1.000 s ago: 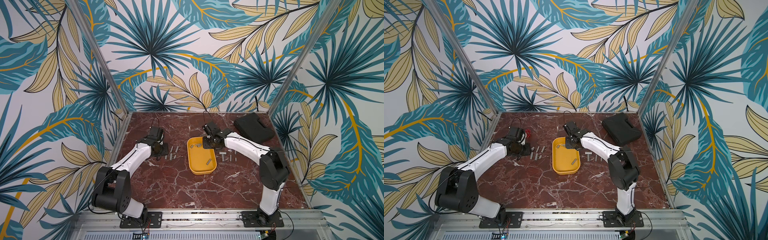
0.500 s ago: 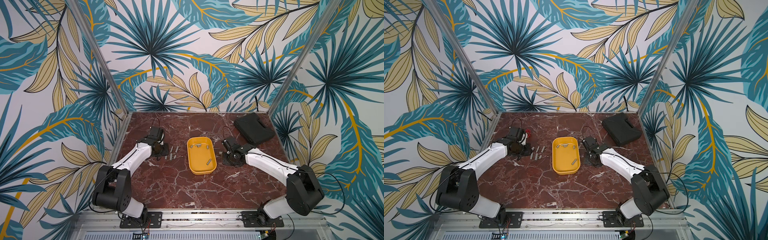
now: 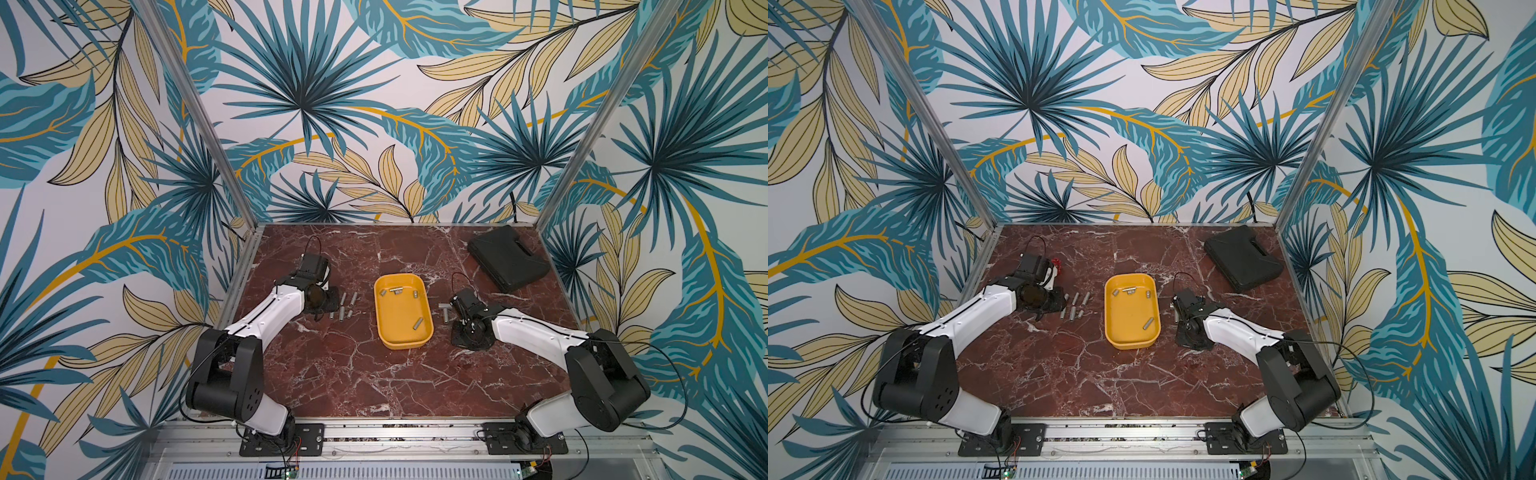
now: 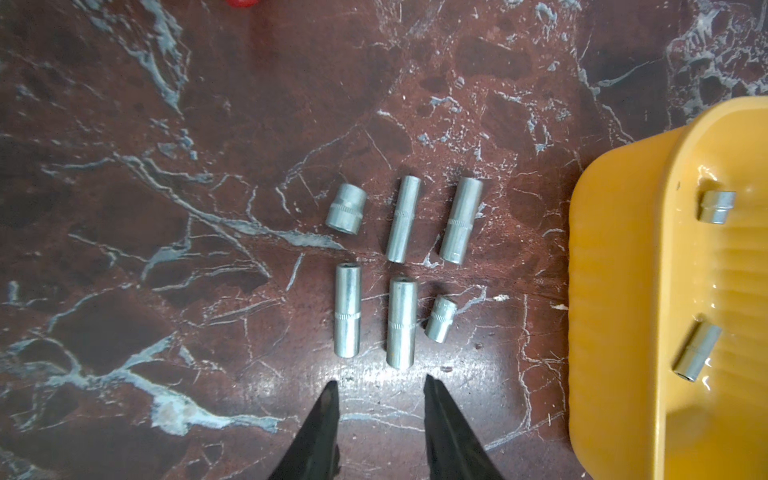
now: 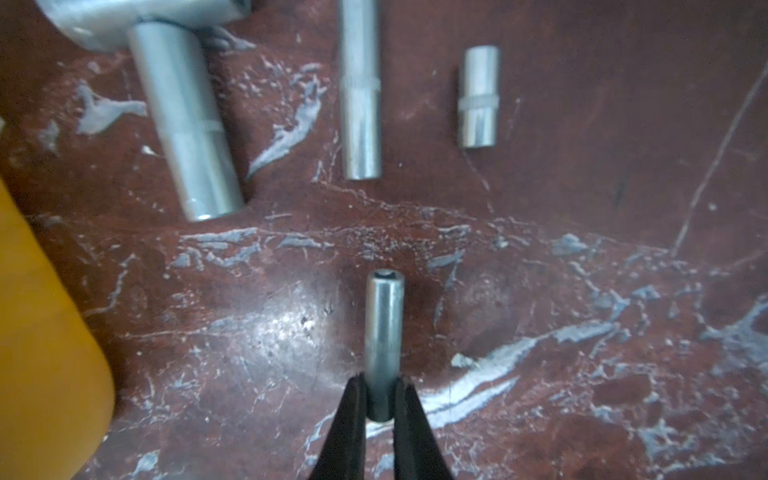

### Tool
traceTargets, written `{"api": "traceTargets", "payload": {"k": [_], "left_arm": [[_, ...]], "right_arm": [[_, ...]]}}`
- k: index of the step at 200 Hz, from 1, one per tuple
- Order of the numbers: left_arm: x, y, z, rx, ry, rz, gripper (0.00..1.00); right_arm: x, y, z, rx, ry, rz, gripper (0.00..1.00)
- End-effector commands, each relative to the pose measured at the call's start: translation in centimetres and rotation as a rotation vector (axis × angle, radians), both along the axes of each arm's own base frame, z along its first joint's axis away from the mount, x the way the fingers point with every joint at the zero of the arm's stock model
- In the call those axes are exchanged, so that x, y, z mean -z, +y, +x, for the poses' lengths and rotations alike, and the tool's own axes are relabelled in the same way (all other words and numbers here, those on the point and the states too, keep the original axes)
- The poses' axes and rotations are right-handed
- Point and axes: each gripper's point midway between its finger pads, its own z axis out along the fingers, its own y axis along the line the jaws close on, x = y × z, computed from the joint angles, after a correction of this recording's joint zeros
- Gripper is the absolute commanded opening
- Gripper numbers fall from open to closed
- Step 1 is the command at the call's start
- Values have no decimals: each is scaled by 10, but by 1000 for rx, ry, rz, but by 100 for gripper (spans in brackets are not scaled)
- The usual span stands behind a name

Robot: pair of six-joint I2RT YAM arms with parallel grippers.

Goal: Take out the socket from the storage box
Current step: Place the socket head at the center of the board.

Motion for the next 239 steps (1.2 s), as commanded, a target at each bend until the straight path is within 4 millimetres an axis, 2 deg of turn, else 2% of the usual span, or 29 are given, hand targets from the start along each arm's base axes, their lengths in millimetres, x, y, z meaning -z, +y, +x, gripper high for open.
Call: {"api": "traceTargets", "payload": {"k": [1, 52, 86, 165, 200, 239], "left_arm": [[-7, -4, 9, 17, -30, -4, 38], [-5, -4, 9, 18, -24, -2, 38], [-6, -4, 9, 18, -25, 0, 38], [-9, -7, 11, 28, -29, 3, 40], [-13, -9, 12, 35, -34, 2, 40], [-27, -18, 17, 71, -55, 27, 40]], "right_arm": [[9, -1, -2, 23, 18, 9, 6], [12, 1, 0, 14, 21, 18, 8], [15, 1, -1, 11, 37, 14, 13], [12, -1, -1, 4, 30, 8, 20], [4, -2, 0, 3, 17, 3, 21], [-16, -7, 5, -1, -15, -2, 23]]}}
